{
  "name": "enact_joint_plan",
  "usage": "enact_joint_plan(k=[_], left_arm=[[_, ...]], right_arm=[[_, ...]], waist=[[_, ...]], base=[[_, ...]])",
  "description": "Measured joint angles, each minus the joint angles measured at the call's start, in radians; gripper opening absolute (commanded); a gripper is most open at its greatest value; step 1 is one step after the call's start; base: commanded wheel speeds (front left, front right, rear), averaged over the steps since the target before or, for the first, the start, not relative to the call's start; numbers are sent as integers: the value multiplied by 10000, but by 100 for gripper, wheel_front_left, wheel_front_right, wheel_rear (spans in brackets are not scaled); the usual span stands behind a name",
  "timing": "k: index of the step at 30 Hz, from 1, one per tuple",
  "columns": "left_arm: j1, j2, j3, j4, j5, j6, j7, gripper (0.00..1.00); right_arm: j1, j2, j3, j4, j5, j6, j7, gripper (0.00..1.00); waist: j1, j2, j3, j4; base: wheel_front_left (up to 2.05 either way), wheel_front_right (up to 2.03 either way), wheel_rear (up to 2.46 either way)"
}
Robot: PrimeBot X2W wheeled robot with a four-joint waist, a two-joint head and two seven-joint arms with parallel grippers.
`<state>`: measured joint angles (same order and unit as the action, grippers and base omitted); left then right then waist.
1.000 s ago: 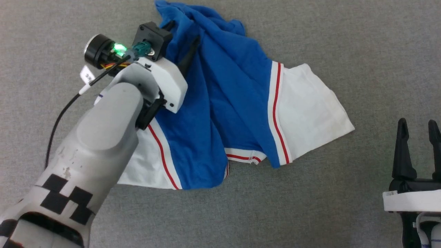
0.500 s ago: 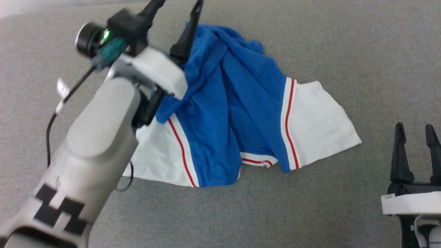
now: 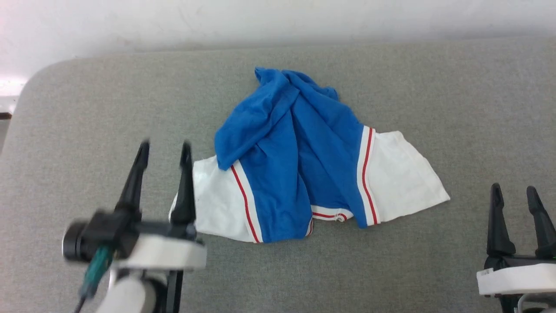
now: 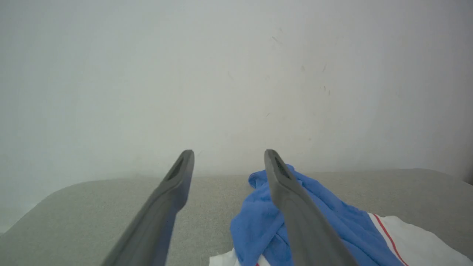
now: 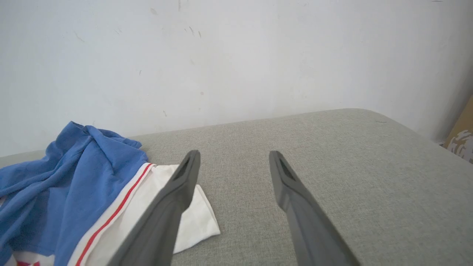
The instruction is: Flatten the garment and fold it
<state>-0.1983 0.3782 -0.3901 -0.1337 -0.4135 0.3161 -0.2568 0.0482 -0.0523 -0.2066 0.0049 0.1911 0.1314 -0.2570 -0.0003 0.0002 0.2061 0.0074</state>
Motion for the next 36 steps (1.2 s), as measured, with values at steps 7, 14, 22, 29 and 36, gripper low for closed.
enact_joint_plan(k=[7,14,22,29,36], left_arm=[[3173,-880,1231,-826,736,10,-2,100],[3860,-1151,1797,-719,1352,-527,0,100],[3855,-1517,2038,-610,1720,-1133,0,100],[3572,-1768,2109,-481,1889,-1586,0,100],[3155,-2036,2182,-259,1971,-1944,0,100]], right_arm=[[509,-4,35,105,127,0,0,100],[638,-2,167,115,52,0,10,100],[-576,-2,362,-431,-322,0,1542,100],[-2412,6,439,-234,-623,2,5010,100],[-3049,-548,744,456,-936,-2,8976,100]], waist=[[1,0,-492,73],[2,0,-779,279],[3,0,-680,299],[4,0,-184,288],[4,0,411,470]], base=[[0,0,0],[0,0,0],[0,0,0],[0,0,0],[0,0,0]])
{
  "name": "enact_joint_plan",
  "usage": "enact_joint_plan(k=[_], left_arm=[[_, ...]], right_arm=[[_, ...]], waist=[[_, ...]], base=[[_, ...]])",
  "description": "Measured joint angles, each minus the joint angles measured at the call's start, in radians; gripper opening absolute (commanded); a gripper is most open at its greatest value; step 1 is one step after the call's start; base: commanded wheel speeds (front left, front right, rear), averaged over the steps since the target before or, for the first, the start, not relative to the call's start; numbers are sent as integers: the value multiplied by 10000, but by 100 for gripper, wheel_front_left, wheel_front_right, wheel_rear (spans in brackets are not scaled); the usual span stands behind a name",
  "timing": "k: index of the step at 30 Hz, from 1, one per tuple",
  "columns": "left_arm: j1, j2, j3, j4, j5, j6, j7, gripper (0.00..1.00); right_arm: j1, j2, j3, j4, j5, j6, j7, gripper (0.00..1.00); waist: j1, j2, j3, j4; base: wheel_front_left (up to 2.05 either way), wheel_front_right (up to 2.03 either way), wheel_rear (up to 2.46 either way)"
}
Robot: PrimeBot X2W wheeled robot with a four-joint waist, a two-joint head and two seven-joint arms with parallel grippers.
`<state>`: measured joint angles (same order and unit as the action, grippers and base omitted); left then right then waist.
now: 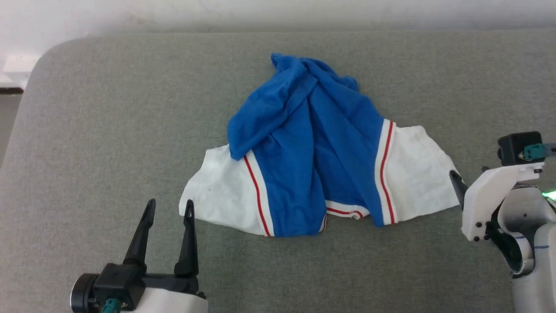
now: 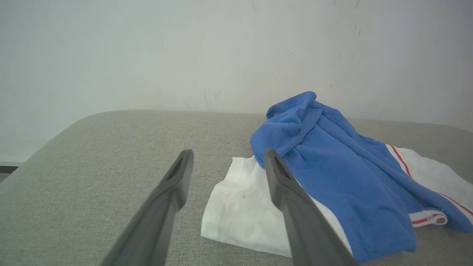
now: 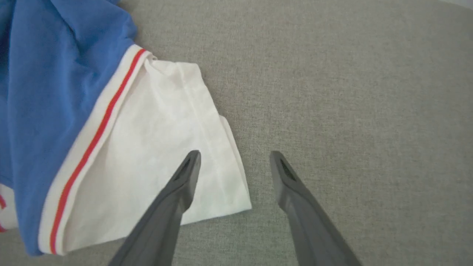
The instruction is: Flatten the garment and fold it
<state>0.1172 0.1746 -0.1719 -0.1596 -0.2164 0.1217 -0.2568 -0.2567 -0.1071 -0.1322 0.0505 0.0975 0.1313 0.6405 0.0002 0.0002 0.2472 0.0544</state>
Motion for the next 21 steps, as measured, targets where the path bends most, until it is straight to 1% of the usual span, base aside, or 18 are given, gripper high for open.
enact_joint_plan(k=[4,8,13,14,15,16,17,21], left_arm=[[-176,-146,65,113,73,-192,0,100],[-346,-226,127,192,182,-399,0,100],[-626,-362,182,309,247,-604,0,100],[-671,-407,196,322,247,-631,0,100],[-704,-439,209,353,247,-690,0,100],[-739,-453,224,401,249,-711,0,100],[-771,-462,265,430,261,-754,0,100],[-789,-502,443,562,320,-786,0,100]], right_arm=[[-71,-589,322,-61,201,2,1091,100],[-114,-1085,523,-69,412,2,1680,100],[-239,-1340,604,-65,1035,0,2205,100],[-277,-1363,569,-58,1204,-4,2362,65],[-289,-1415,564,-81,1321,-12,2493,40],[-295,-1463,556,-125,1383,-12,2581,9],[-295,-1469,535,-161,1425,-12,2658,0],[-252,-1300,453,-290,1559,-12,2702,0]], waist=[[0,1,298,197],[0,0,601,417],[-2,0,964,694],[-2,0,1028,748],[-2,1,1081,807],[-2,0,1128,863],[-2,0,1165,912],[-1,0,1156,1008]], base=[[0,0,0],[0,0,0],[0,0,0],[0,0,0],[0,0,0],[0,0,0],[0,0,0],[0,0,0]])
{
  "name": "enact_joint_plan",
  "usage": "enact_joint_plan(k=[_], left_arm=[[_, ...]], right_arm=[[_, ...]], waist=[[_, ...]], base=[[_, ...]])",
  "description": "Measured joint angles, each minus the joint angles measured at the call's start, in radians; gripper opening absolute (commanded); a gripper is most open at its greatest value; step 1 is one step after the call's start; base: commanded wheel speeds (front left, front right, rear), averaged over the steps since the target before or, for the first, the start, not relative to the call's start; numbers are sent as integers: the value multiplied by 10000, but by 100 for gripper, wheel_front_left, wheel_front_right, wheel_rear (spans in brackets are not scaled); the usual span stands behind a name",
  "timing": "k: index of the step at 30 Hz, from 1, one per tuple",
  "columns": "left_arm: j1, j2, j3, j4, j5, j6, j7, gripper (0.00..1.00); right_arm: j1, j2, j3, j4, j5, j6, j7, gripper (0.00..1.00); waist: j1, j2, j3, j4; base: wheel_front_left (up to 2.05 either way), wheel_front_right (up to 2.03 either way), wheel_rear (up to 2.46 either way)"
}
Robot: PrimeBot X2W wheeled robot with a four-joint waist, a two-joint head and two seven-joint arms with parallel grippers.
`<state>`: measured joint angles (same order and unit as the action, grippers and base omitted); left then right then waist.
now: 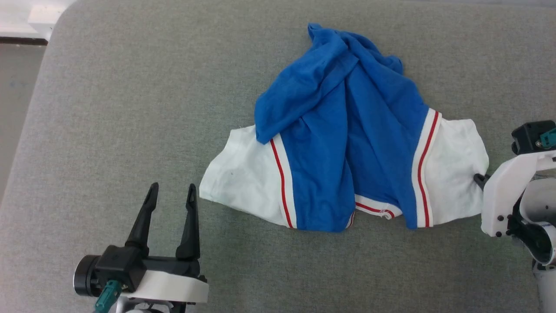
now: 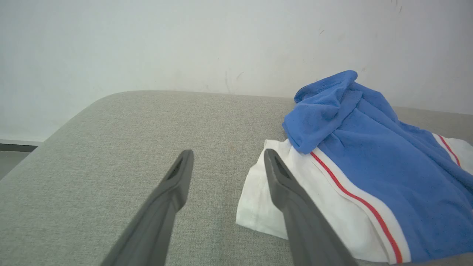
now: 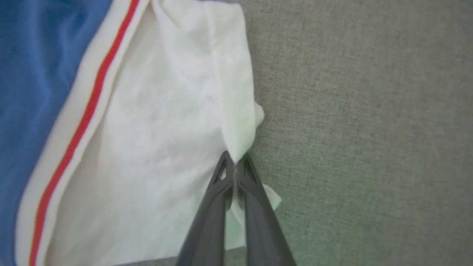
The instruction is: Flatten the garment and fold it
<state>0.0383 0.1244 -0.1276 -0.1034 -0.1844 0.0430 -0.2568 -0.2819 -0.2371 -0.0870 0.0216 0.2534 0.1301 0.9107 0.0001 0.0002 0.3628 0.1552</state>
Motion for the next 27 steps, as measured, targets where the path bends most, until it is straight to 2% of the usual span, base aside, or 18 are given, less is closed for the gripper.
enact_joint_plan(k=[4,8,16,20,27], left_arm=[[1,31,148,157,31,-88,0,100],[-166,552,163,318,238,-347,393,100],[-1748,1887,-213,495,288,-1250,3480,100],[-2346,2190,-602,828,-35,-1496,4857,100],[-2927,2485,-1041,1553,-1028,-1653,6391,100]], right_arm=[[240,209,-100,-77,2,0,-451,0],[553,483,-144,-138,27,2,-947,0],[625,765,-33,-90,12,2,-1774,0],[616,907,169,29,29,2,-1975,0],[573,892,336,163,115,2,-2150,0]], waist=[[0,0,-224,-46],[0,0,-515,-200],[-1,-1,-767,-682],[-1,-1,-714,-894],[0,-1,-401,-1081]], base=[[0,0,0],[0,0,0],[0,0,0],[0,0,0],[0,0,0]])
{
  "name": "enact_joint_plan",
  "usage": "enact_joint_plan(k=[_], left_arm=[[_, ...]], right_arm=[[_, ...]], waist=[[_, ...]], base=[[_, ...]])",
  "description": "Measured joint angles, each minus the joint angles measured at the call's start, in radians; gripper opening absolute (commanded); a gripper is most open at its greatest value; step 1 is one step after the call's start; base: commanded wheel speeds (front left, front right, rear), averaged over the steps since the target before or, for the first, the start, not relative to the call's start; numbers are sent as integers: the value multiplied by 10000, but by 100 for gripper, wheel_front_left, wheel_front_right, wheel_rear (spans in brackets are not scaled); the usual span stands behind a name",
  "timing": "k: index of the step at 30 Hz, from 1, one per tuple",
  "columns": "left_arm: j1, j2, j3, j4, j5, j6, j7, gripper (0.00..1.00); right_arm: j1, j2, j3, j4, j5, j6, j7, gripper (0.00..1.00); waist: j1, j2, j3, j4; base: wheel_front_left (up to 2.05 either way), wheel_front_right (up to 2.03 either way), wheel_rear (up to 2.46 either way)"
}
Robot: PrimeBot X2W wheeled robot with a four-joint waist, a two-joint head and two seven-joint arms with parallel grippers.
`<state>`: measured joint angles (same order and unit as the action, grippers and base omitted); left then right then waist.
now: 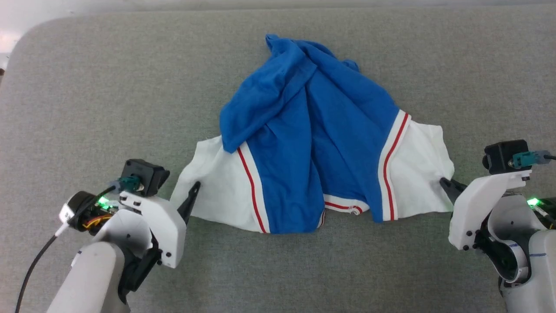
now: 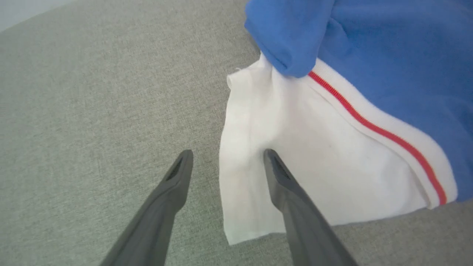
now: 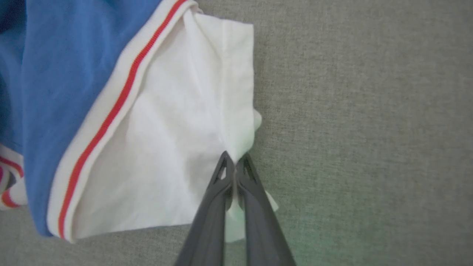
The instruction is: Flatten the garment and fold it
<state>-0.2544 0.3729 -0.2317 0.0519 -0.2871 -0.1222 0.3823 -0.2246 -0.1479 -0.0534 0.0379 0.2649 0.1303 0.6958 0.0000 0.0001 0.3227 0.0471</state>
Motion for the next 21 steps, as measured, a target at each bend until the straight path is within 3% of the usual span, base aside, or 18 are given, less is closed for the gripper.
enact_joint_plan(k=[9,10,11,16,21], left_arm=[[-712,395,-679,784,-1126,-17,1570,100],[-791,405,-727,821,-1361,-17,1735,84],[-864,456,-863,819,-1559,-13,1889,0],[-1058,673,-1298,830,-2625,-13,1962,0],[-673,268,-878,1241,-2949,12,207,0]], right_arm=[[-151,-54,69,-100,8,0,2,0],[-170,-54,71,-115,8,0,2,0],[-175,-56,79,-136,8,2,4,0],[-210,-29,111,-153,12,2,-140,0],[-209,180,-90,-50,94,2,-901,0]], waist=[[-2,0,343,-66],[-2,0,369,-65],[-2,0,391,-62],[-1,0,406,-49],[0,0,119,-29]], base=[[0,0,0],[0,0,0],[0,0,0],[0,0,0],[0,0,0]])
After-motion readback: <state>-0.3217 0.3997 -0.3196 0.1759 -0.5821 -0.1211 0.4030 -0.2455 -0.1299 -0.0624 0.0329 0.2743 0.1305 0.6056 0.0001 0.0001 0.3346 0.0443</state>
